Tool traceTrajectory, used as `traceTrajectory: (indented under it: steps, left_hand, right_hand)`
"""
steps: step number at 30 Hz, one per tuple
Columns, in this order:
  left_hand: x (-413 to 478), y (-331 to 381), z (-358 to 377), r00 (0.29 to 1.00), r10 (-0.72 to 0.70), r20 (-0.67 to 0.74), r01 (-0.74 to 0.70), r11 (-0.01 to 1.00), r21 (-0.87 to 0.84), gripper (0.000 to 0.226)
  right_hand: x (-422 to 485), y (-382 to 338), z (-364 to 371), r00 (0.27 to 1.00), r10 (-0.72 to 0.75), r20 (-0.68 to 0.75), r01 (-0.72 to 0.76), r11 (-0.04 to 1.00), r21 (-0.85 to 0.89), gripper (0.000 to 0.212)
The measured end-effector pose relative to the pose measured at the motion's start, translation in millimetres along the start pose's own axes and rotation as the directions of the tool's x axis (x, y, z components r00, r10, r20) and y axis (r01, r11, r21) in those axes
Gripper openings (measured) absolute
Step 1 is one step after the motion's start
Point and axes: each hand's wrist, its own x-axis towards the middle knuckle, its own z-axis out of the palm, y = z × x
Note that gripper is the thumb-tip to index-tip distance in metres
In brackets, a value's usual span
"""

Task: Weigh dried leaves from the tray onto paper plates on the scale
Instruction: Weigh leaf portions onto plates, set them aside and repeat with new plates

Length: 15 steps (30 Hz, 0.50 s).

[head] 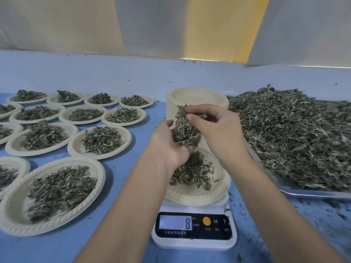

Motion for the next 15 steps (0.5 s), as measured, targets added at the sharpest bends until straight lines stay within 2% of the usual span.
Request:
traceTrajectory:
  steps: [4, 6, 10, 15]
  left_hand:
    - [-4.5, -1.3, 3.5, 1.000, -0.015, 0.002, 0.015, 0.998, 0.054, 0.037]
    - [-5.9, -1.9, 4.9, 1.000, 0.002, -0.031, 0.001, 0.996, 0.089, 0.038]
    - [-7.2, -4.6, 7.7, 0.996, 0.049, -0.074, -0.036, 0.985, 0.168, 0.039]
    - [-5.0, -7.4, 7.4, 0.994, 0.058, -0.091, -0.049, 0.994, 0.103, 0.028]
  right_hand:
    - [-5.8, 3.0, 4.1, 0.993, -0.111, 0.044, 0.119, 0.943, -0.311, 0.019]
    - [-7.2, 3.5, 5.6, 0.984, -0.150, 0.095, 0.175, 0.909, -0.378, 0.019]
    - [-7.5, 4.1, 6.9, 0.978, -0.149, 0.146, 0.196, 0.898, -0.394, 0.021]
    - [-7.9, 6.7, 9.5, 0.985, -0.136, 0.105, 0.164, 0.929, -0.333, 0.022]
